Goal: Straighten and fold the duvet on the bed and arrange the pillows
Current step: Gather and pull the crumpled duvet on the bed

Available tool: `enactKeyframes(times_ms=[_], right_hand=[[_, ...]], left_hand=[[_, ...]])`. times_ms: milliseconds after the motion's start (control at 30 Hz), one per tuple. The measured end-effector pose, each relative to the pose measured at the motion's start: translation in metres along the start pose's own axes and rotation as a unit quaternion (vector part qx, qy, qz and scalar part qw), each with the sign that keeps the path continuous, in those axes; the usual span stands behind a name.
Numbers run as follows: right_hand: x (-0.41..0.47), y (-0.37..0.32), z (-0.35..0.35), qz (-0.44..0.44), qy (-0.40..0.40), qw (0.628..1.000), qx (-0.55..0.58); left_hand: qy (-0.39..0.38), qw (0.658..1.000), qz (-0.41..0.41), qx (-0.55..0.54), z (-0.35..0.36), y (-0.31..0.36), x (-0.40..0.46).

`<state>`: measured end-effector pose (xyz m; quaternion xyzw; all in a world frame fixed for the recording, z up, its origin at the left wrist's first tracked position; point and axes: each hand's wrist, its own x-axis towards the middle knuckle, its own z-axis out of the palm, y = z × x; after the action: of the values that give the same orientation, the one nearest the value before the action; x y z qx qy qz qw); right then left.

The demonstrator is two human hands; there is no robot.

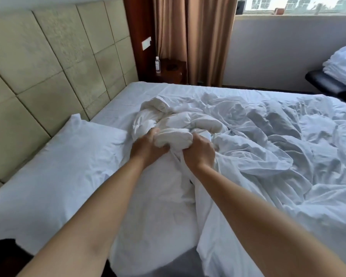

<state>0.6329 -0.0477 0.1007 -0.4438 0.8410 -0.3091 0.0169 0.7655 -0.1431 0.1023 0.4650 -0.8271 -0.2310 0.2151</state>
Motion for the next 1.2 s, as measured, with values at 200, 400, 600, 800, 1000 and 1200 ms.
enactKeyframes(times_ms=[200, 400, 600, 800, 1000, 1200], right_hand=[[0.039, 0.009, 0.036, 0.058, 0.010, 0.995, 0.086], [0.061, -0.004, 0.080, -0.140, -0.140, 0.978, -0.064], [0.078, -0.052, 0.110, -0.204, -0.234, 0.930, -0.198], [0.075, -0.110, 0.122, 0.028, -0.210, 0.971, -0.113], [0.058, -0.204, 0.100, -0.035, -0.014, 0.990, -0.138], [0.045, -0.292, 0.106, 0.052, 0.053, 0.997, -0.029]], left_hand=[[-0.313, 0.943, -0.086, -0.079, 0.050, -0.071, -0.003], [-0.317, 0.938, -0.071, 0.123, 0.055, -0.086, 0.049], [-0.310, 0.923, -0.018, 0.226, 0.010, -0.116, 0.088], [-0.241, 0.918, 0.041, 0.312, -0.071, -0.151, 0.112], [0.001, 0.870, 0.255, 0.422, -0.222, -0.122, 0.185], [0.227, 0.773, 0.384, 0.451, -0.304, -0.139, 0.156]])
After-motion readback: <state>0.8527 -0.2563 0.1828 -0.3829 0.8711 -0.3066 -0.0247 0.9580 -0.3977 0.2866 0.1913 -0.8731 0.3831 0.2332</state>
